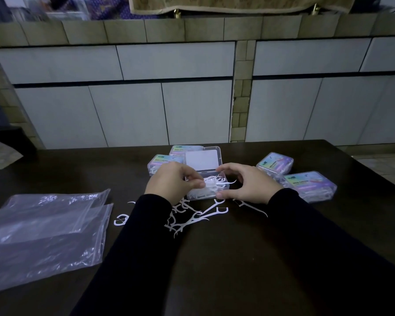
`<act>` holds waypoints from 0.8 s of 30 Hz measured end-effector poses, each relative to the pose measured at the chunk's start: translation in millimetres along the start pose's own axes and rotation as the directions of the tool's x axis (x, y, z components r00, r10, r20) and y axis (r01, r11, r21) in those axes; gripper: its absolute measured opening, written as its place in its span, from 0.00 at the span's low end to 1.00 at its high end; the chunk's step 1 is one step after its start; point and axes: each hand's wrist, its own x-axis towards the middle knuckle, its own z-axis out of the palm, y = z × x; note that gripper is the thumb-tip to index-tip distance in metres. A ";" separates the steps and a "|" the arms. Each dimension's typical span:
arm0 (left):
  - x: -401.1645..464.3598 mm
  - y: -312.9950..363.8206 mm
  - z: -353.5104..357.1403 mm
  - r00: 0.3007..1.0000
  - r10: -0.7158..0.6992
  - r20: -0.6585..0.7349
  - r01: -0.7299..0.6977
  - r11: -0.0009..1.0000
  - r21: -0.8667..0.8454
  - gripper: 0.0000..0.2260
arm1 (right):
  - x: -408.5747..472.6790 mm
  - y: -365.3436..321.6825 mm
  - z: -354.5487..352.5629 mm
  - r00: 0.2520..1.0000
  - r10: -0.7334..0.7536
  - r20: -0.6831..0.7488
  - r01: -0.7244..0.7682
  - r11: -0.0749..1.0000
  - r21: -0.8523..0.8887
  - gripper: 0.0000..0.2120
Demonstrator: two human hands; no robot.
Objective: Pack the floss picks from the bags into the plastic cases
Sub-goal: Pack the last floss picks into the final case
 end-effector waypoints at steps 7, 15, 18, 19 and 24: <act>5.2 -2.2 10.2 0.997 0.001 -0.074 0.001 1.000 0.023 0.05 | -0.9 -1.1 0.5 0.999 -0.005 0.041 0.003 0.999 0.045 0.34; -3.1 31.7 35.1 0.947 0.318 -0.052 -0.303 0.932 0.199 0.10 | 0.2 0.1 2.2 0.999 -0.042 0.030 0.039 0.996 0.086 0.35; 0.5 31.1 40.7 0.943 0.332 -0.029 -0.317 0.919 0.235 0.10 | 0.5 0.2 1.6 0.999 -0.042 0.035 0.039 0.996 0.085 0.34; 1.2 29.0 41.1 0.942 0.334 -0.031 -0.320 0.922 0.220 0.09 | 0.3 0.2 1.8 0.998 -0.044 0.039 0.041 0.996 0.081 0.34; 1.2 25.3 36.4 0.940 0.316 -0.131 -0.327 0.941 -0.083 0.05 | 1.5 0.2 2.9 0.998 -0.054 0.032 0.052 0.997 0.057 0.32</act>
